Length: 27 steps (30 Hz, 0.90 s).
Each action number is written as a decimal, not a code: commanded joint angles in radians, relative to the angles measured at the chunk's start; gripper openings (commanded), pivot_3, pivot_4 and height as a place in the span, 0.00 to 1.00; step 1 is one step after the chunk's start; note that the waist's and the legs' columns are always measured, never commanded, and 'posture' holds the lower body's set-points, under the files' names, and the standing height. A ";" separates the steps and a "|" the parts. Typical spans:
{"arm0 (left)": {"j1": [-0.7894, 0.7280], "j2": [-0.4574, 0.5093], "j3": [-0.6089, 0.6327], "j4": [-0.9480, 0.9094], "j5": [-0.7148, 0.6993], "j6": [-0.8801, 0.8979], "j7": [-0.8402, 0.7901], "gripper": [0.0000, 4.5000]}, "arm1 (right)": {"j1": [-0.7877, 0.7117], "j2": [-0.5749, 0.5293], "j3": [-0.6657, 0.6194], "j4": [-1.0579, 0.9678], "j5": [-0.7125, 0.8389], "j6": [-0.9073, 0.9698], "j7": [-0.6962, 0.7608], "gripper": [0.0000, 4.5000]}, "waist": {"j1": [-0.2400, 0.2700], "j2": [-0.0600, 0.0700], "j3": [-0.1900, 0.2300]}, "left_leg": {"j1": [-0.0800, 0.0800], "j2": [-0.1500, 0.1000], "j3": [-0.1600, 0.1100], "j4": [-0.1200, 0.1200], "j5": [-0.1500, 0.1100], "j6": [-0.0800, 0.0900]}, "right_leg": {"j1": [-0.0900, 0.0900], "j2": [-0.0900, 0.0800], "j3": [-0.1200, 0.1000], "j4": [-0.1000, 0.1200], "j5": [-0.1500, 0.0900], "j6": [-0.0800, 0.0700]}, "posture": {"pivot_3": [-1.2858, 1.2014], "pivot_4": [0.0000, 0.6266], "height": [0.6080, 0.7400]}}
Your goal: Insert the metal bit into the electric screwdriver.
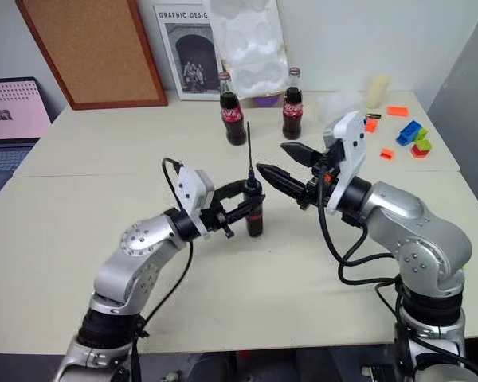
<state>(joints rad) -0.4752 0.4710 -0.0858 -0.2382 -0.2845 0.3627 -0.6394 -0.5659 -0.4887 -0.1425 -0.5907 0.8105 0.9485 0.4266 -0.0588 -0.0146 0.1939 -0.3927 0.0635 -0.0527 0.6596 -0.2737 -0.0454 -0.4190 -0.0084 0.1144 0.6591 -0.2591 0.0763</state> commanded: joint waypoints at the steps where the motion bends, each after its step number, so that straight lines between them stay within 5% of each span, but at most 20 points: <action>1: -0.179 0.196 -0.011 0.148 0.192 -0.109 -0.068 0.36 | 0.014 -0.116 0.000 -0.062 -0.041 -0.021 0.047 1.00 | 0.000 0.000 0.000 | -0.003 0.000 0.000 0.000 0.000 0.000 | -0.003 0.000 0.000 0.000 0.000 0.000 | 0.52 0.24 1.00; 9: -0.332 0.415 -0.277 0.477 0.517 -0.366 -0.310 0.36 | 0.002 -0.302 0.195 -0.062 -0.195 -0.073 0.169 1.00 | 0.003 0.001 0.000 | -0.006 0.000 0.000 -0.013 0.000 0.000 | -0.007 -0.001 -0.002 -0.011 0.002 -0.005 | 0.52 0.24 1.00; 21: -0.413 0.299 -0.391 0.771 0.669 -0.528 -0.395 0.36 | -0.007 -0.310 0.377 -0.039 -0.326 -0.104 0.260 1.00 | 0.002 0.000 0.000 | -0.009 0.001 0.000 -0.014 0.000 0.000 | -0.010 -0.001 -0.004 -0.009 0.001 -0.006 | 0.52 0.24 1.00; 23: -0.410 0.285 -0.387 0.786 0.665 -0.529 -0.410 0.52 | -0.010 -0.304 0.377 -0.038 -0.333 -0.101 0.267 1.00 | 0.002 0.001 0.000 | -0.008 0.001 0.000 -0.014 0.000 0.000 | -0.010 -0.001 -0.004 -0.008 0.001 -0.006 | 0.52 0.24 1.00; 27: -0.393 0.273 -0.375 0.806 0.663 -0.531 -0.433 0.67 | -0.018 -0.294 0.361 -0.044 -0.326 -0.084 0.274 1.00 | 0.003 0.001 0.000 | -0.007 0.001 0.000 -0.013 0.000 0.000 | -0.009 -0.001 -0.004 -0.006 0.001 -0.006 | 0.52 0.24 1.00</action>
<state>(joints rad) -0.9028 0.7541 -0.4394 0.5420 0.3772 -0.1629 -1.0324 -0.5686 -0.7834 0.2481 -0.6075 0.4846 0.8656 0.6948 -0.0557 -0.0140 0.1938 -0.3993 0.0643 -0.0530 0.6468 -0.2737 -0.0451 -0.4277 -0.0096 0.1104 0.6544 -0.2580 0.0704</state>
